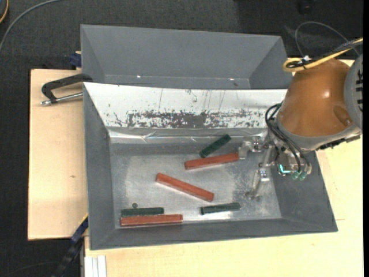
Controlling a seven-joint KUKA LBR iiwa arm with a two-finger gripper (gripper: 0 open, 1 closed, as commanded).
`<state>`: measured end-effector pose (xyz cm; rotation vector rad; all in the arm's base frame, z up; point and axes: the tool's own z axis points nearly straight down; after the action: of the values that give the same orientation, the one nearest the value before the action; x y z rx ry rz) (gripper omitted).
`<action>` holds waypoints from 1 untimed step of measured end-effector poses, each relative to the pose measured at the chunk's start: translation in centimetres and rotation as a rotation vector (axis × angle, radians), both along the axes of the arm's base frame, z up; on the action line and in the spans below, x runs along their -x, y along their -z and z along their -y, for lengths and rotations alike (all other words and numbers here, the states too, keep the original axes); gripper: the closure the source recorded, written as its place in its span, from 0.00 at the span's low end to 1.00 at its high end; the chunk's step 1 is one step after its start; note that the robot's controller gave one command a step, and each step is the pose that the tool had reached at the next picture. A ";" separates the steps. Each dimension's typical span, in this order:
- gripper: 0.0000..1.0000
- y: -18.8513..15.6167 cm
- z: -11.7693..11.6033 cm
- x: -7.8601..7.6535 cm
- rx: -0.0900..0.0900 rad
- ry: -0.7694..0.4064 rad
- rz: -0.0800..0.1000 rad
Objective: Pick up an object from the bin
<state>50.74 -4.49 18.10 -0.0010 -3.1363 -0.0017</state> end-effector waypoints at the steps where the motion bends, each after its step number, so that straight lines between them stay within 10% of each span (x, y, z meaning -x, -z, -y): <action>1: 0.00 10.1 -3.9 -9.4 -0.001 -0.170 0.009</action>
Offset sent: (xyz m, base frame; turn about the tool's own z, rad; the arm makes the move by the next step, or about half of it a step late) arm 0.0936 0.0368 -0.0985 -0.1682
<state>60.18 -0.57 8.05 0.2659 -3.1343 -0.0034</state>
